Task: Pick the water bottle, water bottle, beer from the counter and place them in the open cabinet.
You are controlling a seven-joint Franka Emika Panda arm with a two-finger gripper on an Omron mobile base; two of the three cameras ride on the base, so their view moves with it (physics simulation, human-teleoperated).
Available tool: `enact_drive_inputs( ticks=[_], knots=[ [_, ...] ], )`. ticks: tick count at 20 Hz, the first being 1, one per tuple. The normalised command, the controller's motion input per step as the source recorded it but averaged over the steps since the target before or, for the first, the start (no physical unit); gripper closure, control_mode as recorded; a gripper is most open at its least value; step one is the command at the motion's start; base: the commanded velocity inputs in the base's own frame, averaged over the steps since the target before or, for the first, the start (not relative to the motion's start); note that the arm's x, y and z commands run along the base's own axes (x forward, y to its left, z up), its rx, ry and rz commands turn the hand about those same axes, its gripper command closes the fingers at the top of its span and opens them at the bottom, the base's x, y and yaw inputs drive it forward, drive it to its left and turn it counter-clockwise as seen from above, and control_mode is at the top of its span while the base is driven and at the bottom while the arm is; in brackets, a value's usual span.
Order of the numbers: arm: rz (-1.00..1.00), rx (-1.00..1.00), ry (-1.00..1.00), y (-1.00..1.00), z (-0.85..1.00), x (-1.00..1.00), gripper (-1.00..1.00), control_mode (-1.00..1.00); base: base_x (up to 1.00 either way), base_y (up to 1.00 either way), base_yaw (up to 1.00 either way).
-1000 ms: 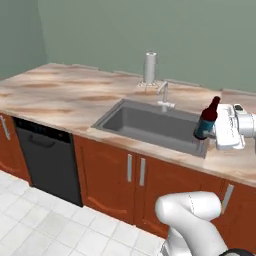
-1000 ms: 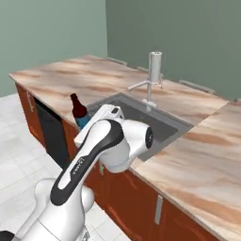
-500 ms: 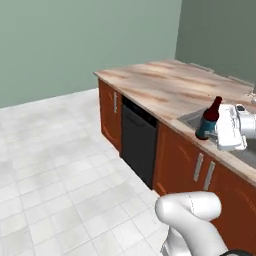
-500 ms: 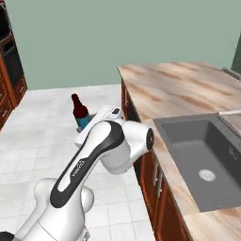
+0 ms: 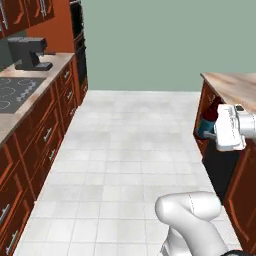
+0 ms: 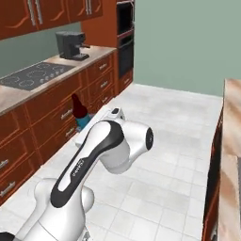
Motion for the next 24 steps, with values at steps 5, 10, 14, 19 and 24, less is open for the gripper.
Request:
enact_drive_inputs(
  ticks=[5, 10, 14, 19, 24],
  knots=[
    [0.00, 0.00, 0.00, 0.00, 0.00, 0.00, 1.00, 1.00, 0.00, 0.31, 0.71],
    [0.00, 0.00, 0.00, 0.00, 0.00, 0.00, 1.00, 1.00, 0.00, 0.34, 0.67],
    [0.00, 0.00, 0.00, 0.00, 0.00, 0.00, 1.00, 1.00, 0.00, 0.36, 0.66],
    [0.00, 0.00, 0.00, 0.00, 0.00, 0.00, 1.00, 1.00, 0.00, 0.38, 0.66],
    [0.00, 0.00, 0.00, 0.00, 0.00, 0.00, 1.00, 1.00, 0.00, 0.33, 0.65]
  ],
)
